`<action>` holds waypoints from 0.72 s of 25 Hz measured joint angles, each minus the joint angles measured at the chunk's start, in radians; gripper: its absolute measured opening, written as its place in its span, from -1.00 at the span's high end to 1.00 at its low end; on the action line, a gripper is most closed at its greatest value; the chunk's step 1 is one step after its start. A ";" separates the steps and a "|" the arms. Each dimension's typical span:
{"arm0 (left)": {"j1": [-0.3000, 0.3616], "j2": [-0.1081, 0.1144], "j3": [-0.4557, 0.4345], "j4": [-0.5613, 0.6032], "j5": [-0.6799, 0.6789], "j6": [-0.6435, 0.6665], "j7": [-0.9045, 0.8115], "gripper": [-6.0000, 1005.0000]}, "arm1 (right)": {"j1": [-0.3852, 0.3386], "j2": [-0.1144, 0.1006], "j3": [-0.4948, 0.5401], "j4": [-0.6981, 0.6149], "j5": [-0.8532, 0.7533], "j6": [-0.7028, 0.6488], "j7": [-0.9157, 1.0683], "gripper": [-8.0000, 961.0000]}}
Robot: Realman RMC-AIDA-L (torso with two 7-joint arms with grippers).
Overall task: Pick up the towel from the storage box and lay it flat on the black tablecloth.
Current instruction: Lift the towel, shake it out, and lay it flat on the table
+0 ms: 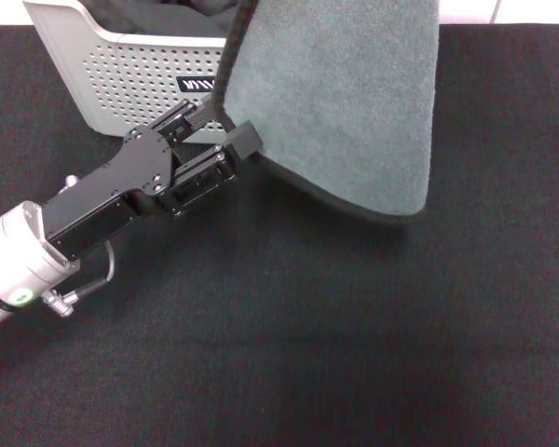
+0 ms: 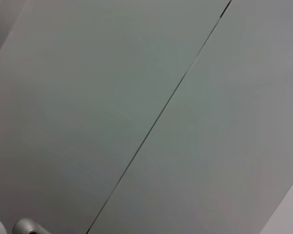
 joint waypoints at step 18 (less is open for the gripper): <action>-0.001 -0.013 0.003 0.000 0.008 0.081 0.001 -0.38 | 0.017 0.020 0.003 0.029 -0.055 -0.002 -0.010 0.95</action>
